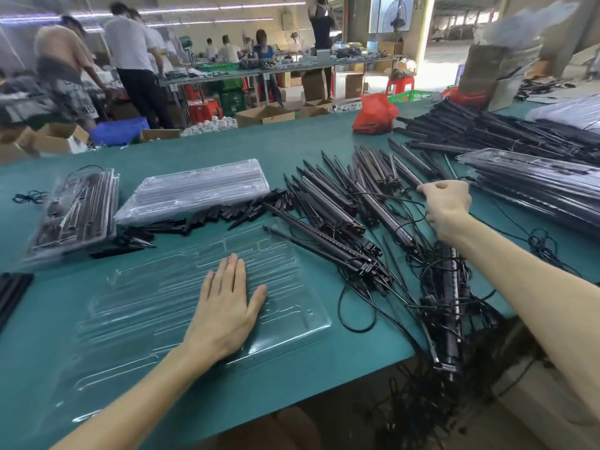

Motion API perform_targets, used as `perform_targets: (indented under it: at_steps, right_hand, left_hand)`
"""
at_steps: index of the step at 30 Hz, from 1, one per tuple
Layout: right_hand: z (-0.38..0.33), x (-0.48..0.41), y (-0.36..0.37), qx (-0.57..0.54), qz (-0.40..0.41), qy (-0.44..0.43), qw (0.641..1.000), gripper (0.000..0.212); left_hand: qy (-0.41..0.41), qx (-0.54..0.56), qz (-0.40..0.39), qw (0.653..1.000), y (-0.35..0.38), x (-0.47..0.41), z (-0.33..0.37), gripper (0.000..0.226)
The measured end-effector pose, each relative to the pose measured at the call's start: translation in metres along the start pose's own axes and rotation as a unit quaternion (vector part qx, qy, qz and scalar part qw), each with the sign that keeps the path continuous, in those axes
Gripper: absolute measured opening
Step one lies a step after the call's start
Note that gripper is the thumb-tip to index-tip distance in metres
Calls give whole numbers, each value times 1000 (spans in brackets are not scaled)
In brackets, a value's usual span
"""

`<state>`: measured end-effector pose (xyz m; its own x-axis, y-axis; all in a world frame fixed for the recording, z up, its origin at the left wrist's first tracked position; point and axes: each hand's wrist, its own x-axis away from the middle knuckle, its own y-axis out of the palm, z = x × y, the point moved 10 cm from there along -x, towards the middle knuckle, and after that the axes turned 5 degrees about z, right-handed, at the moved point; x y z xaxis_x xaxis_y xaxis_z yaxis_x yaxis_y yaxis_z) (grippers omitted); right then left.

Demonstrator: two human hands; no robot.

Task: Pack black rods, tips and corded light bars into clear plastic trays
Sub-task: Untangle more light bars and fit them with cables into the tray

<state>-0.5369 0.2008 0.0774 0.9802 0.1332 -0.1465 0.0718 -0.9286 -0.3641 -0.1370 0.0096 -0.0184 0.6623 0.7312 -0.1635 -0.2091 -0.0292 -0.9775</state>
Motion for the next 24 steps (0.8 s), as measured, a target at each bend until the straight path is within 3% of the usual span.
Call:
perform_targets:
  at_steps: [2, 4, 6, 8, 14, 17, 20, 24]
  right_hand:
    - [14, 2, 15, -37, -67, 79, 994, 19]
    - [26, 16, 40, -89, -187, 155, 966, 18]
    - [26, 32, 54, -83, -279, 160, 943, 18]
    - [17, 41, 58, -53, -314, 118, 941, 19]
    - [-6, 48, 62, -26, -346, 44, 937, 34]
    - [-8, 26, 47, 103, -216, -57, 969, 32]
    - [0, 13, 32, 58, -113, -47, 991, 32]
    - [2, 25, 44, 153, -178, -77, 969, 26]
  left_hand:
    - [1, 0, 3, 1000, 0, 0, 0, 87]
    - [3, 1, 7, 1000, -1, 0, 1, 86]
    - [4, 2, 10, 1000, -1, 0, 1, 85]
    - [4, 2, 13, 1000, -2, 0, 1, 85]
    - [3, 2, 13, 1000, -2, 1, 2, 84]
    - [3, 6, 14, 1000, -3, 2, 2, 83]
    - [3, 8, 14, 1000, -4, 2, 3, 83]
    - [2, 11, 12, 1000, -5, 3, 3, 83]
